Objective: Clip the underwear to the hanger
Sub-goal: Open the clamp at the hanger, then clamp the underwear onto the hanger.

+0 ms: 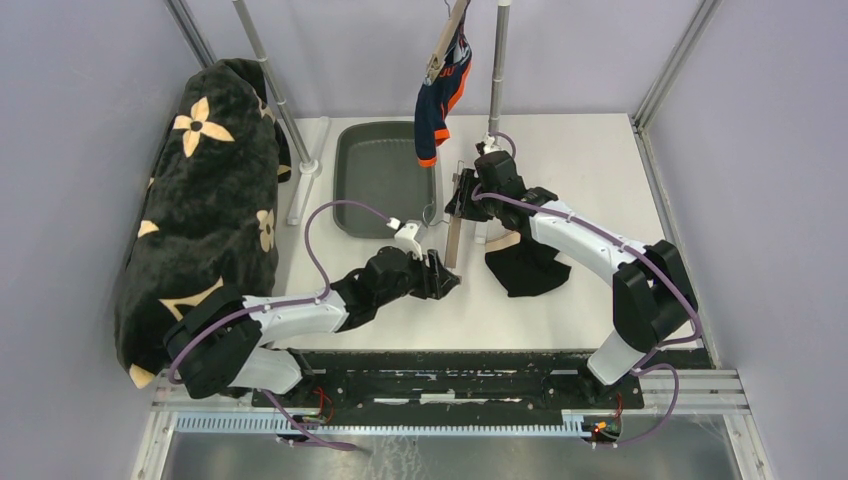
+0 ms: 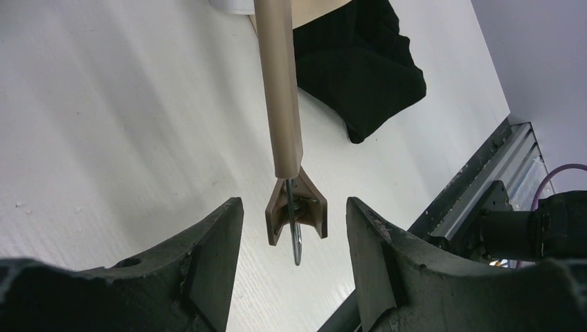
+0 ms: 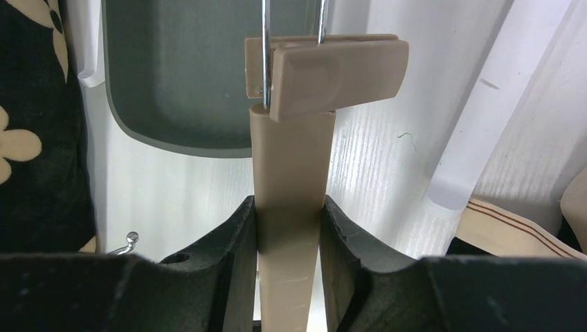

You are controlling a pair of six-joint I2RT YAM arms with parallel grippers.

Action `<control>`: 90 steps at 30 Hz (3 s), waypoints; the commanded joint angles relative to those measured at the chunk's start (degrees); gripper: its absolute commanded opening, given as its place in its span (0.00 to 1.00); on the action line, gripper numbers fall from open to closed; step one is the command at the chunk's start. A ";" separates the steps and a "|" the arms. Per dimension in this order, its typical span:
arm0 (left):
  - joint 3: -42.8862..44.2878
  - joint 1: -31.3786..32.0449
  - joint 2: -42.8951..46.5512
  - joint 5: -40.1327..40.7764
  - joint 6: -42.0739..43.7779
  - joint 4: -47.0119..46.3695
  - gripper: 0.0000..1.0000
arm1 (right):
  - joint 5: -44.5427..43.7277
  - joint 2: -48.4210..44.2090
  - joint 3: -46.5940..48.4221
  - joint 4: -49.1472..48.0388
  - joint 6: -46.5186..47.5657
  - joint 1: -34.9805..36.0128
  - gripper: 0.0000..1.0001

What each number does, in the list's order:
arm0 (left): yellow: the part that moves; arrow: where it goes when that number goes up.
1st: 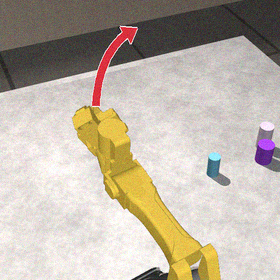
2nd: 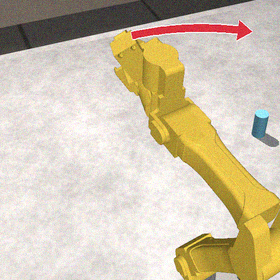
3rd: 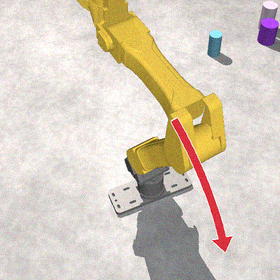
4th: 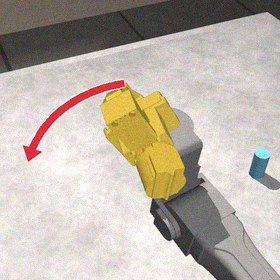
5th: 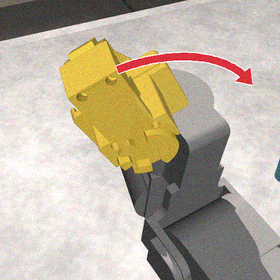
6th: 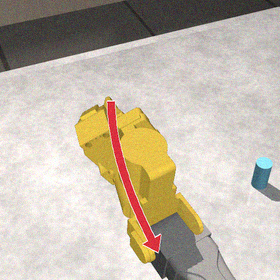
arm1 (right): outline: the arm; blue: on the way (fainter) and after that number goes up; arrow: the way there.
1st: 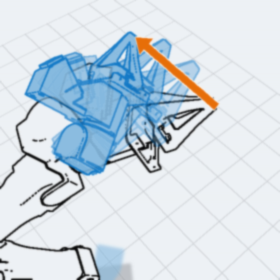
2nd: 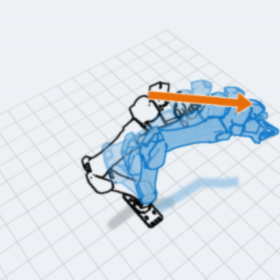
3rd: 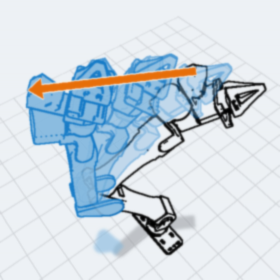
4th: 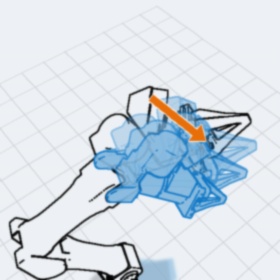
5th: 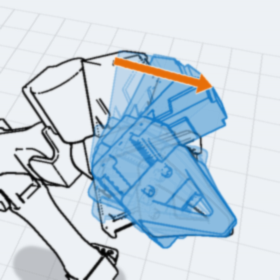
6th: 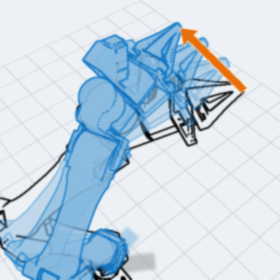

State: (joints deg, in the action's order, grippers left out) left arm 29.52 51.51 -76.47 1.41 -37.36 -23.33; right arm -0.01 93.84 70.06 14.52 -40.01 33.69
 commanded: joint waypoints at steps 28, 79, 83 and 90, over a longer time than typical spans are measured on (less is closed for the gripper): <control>2.55 -0.01 4.35 4.48 2.69 0.27 0.03 | -7.24 -15.56 -6.60 2.72 5.58 -2.10 1.00; 4.77 -2.32 3.24 0.44 3.84 -0.74 0.03 | 0.94 -12.43 -20.38 -5.96 15.78 -16.02 0.00; 3.47 -5.59 2.41 -8.34 4.37 -7.89 0.03 | 10.01 -15.16 -20.70 -7.21 20.69 -16.52 0.00; 1.81 -8.06 4.38 -11.87 6.64 -11.94 0.03 | 18.21 -15.86 -19.56 -4.29 24.77 -17.24 0.00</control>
State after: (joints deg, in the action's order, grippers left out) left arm 31.77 44.29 -74.28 -6.63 -34.57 -27.35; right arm 11.51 79.22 49.25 10.07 -19.33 16.99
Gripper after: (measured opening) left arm 0.105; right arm 0.026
